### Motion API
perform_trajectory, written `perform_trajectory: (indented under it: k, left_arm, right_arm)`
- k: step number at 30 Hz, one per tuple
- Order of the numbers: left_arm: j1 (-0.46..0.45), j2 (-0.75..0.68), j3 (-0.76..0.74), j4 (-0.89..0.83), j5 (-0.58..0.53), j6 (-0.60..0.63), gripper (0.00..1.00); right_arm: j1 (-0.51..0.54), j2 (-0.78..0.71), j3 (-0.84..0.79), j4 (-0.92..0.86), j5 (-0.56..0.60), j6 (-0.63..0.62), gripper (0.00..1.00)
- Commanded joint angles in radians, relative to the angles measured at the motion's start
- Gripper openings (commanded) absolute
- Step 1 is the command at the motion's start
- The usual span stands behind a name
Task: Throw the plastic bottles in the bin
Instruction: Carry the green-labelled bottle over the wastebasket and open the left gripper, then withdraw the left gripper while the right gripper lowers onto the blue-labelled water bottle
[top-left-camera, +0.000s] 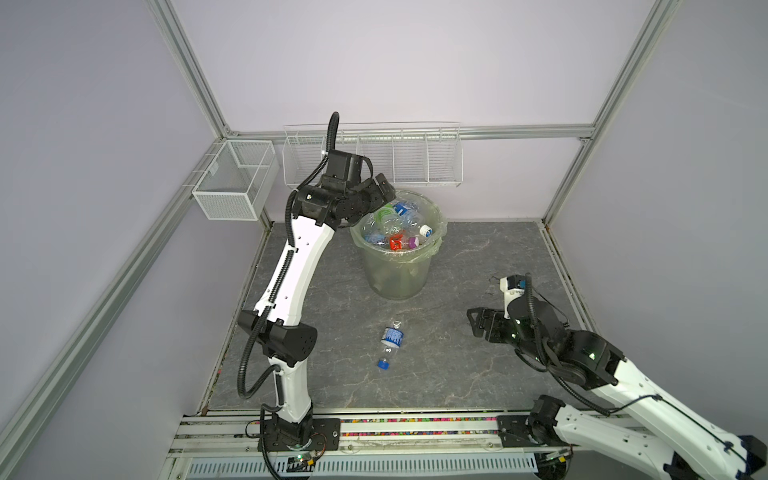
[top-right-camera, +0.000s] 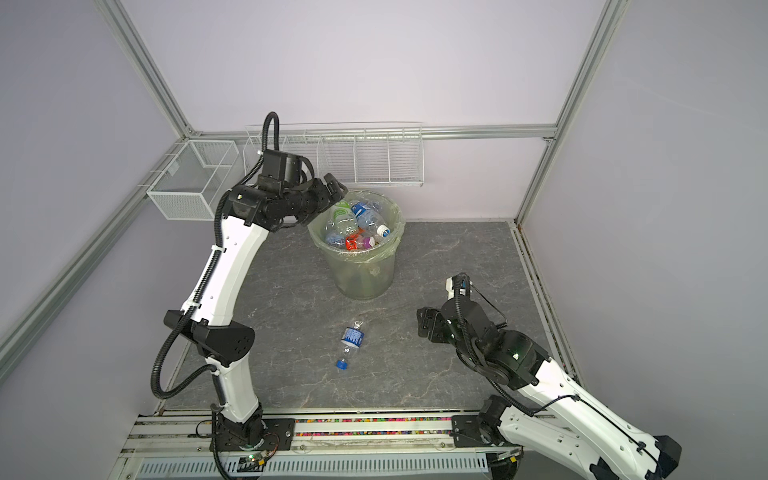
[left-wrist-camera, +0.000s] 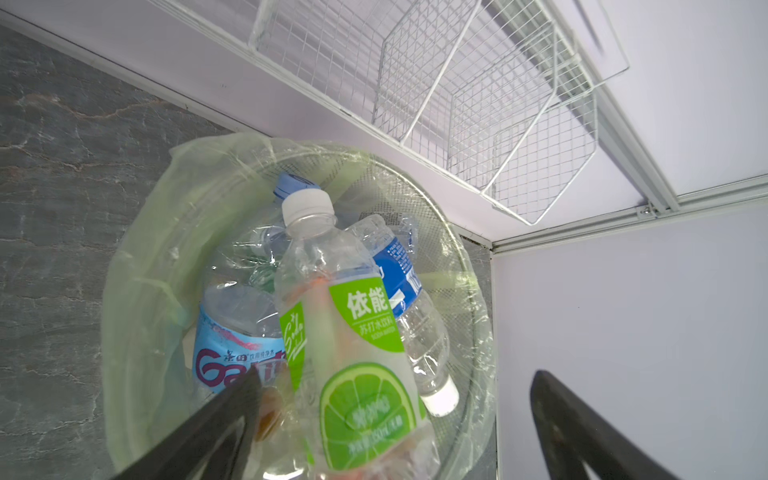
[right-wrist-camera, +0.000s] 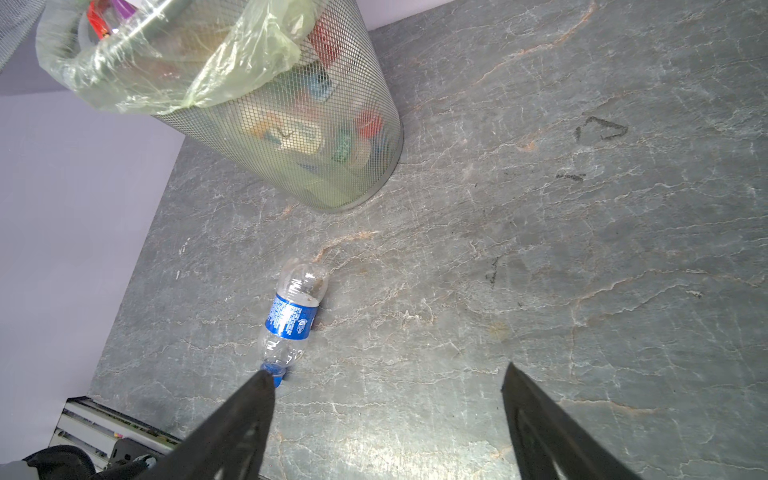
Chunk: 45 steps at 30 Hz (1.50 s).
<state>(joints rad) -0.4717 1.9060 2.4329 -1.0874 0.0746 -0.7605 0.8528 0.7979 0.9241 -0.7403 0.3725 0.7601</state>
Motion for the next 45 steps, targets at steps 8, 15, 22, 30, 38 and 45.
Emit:
perform_trajectory:
  k: [8, 15, 22, 30, 38, 45]
  left_arm:
    - [-0.004, -0.228, -0.159, 0.027, -0.049, 0.039, 1.00]
    - [-0.005, -0.453, -0.425, 0.134, -0.108, 0.063, 1.00]
    - [-0.003, -0.700, -0.746, 0.288, -0.151, 0.079, 1.00]
    - [-0.003, -0.890, -0.982, 0.273, -0.177, 0.100, 1.00]
    - [-0.003, -1.044, -1.169, 0.242, -0.209, 0.096, 1.00]
    - [-0.003, -1.180, -1.325, 0.206, -0.240, 0.064, 0.99]
  right_arm:
    - [0.005, 0.064, -0.027, 0.041, -0.075, 0.021, 0.88]
    - [0.020, 0.130, -0.028, 0.080, -0.107, 0.035, 0.88]
    - [0.054, 0.211, -0.015, 0.106, -0.124, 0.055, 0.88]
    - [0.102, 0.304, 0.028, 0.128, -0.113, 0.077, 0.88]
    - [0.143, 0.454, 0.091, 0.157, -0.136, 0.105, 0.88]
    - [0.170, 0.596, 0.143, 0.201, -0.175, 0.122, 0.88]
